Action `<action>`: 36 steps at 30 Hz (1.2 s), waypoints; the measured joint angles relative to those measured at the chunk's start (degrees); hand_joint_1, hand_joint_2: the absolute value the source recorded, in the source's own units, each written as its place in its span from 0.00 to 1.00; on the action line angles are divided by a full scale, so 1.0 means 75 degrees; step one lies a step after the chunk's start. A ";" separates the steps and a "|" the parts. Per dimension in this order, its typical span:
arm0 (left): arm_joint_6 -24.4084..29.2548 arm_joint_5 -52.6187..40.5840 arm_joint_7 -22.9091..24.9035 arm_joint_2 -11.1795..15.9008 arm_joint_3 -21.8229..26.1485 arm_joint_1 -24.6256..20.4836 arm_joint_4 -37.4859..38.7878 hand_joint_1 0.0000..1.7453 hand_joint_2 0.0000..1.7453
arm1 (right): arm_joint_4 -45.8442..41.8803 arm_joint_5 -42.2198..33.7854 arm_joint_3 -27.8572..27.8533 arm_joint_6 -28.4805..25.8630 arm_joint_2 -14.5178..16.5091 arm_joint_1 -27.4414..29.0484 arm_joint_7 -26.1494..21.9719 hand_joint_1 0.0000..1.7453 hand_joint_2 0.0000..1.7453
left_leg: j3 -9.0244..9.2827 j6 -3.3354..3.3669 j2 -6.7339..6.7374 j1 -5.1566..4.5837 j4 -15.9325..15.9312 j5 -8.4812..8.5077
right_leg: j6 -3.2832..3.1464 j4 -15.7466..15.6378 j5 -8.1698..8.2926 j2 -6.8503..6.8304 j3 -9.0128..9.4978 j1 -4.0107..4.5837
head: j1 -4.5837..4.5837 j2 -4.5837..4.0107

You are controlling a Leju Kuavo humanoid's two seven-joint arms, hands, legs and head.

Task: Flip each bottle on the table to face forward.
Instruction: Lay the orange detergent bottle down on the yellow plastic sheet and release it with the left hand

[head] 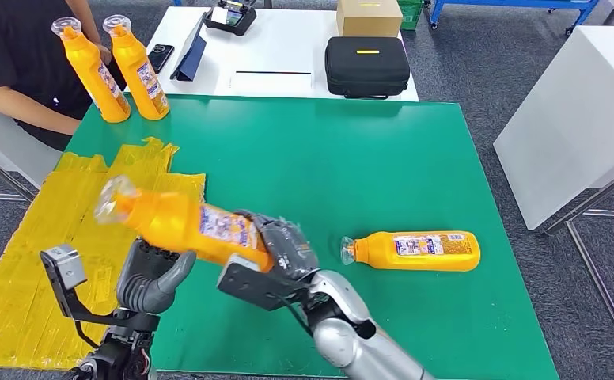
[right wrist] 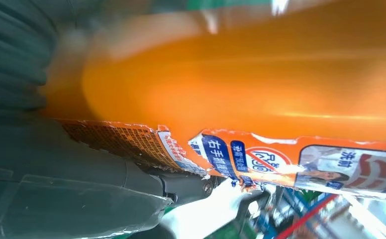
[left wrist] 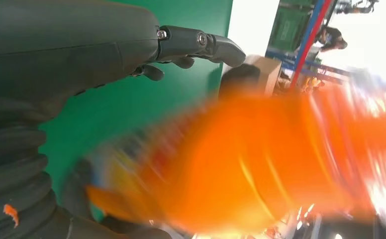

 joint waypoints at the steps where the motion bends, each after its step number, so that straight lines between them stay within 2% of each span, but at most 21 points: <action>1: 0.0016 0.0011 0.0019 -0.0007 -0.0039 -0.0027 0.0000 0.00 1.00 | 0.0139 0.0051 0.0096 0.0050 0.0083 -0.0057 0.0016 1.00 1.00 | 0.0000 0.0000 0.0000 0.0000 0.0000 0.0000 | 0.0000 0.0001 0.0000 0.0000 0.0000 0.0000 | -0.0001 0.0000; 6: 0.0148 0.0133 0.0046 -0.0017 -0.0101 -0.0084 -0.0003 0.00 1.00 | 0.0714 0.0331 0.0617 0.0291 0.0482 -0.0299 0.0159 1.00 1.00 | -0.0002 0.0000 0.0001 0.0001 0.0000 -0.0001 | -0.0001 0.0001 -0.0002 0.0001 -0.0004 0.0001 | -0.0001 0.0000; 11: 0.0277 0.0304 -0.0015 -0.0016 -0.0071 -0.0031 -0.0035 0.00 1.00 | 0.1278 0.1173 0.1215 0.0306 0.0814 -0.0685 0.0203 1.00 1.00 | -0.0005 -0.0001 0.0002 0.0001 -0.0001 -0.0001 | -0.0002 0.0001 -0.0002 0.0000 -0.0007 0.0000 | -0.0001 0.0000; 20: 0.0410 0.0555 -0.0097 -0.0012 0.0096 0.0255 -0.0073 0.00 1.00 | 0.1885 0.1168 0.2180 0.0320 0.0923 -0.1448 0.0021 1.00 1.00 | -0.0005 -0.0001 0.0002 0.0001 0.0001 0.0001 | -0.0002 0.0001 -0.0002 0.0000 -0.0009 -0.0001 | 0.0000 0.0000; 21: 0.0411 0.0560 -0.0101 -0.0012 0.0108 0.0267 -0.0073 0.04 1.00 | 0.1912 0.1159 0.2219 0.0320 0.0923 -0.1480 0.0021 1.00 1.00 | -0.0005 -0.0001 0.0002 0.0000 0.0001 0.0000 | -0.0002 0.0001 -0.0002 0.0000 -0.0009 -0.0001 | -0.0001 0.0000; 24: 0.0422 0.0561 -0.0121 -0.0012 0.0135 0.0303 -0.0073 0.79 1.00 | 0.1965 0.1088 0.2308 0.0320 0.0923 -0.1552 0.0021 1.00 1.00 | -0.0005 -0.0001 0.0002 0.0000 0.0001 0.0000 | -0.0002 0.0001 -0.0002 0.0001 -0.0011 -0.0001 | -0.0003 0.0000; 25: 0.0435 0.0554 -0.0142 -0.0012 0.0141 0.0319 -0.0073 1.00 1.00 | 0.1974 0.1042 0.2336 0.0319 0.0923 -0.1571 0.0021 1.00 1.00 | -0.0005 -0.0001 0.0002 0.0000 0.0001 0.0000 | -0.0002 0.0001 -0.0002 0.0001 -0.0012 -0.0001 | -0.0003 0.0000; 36: 0.0573 0.0409 -0.0375 -0.0012 0.0257 0.0551 -0.0149 1.00 1.00 | 0.1979 0.0777 0.2508 0.0317 0.0920 -0.1626 0.0074 1.00 1.00 | -0.0005 -0.0001 0.0003 0.0001 0.0001 0.0000 | -0.0002 0.0001 -0.0002 0.0003 -0.0016 -0.0001 | -0.0002 0.0000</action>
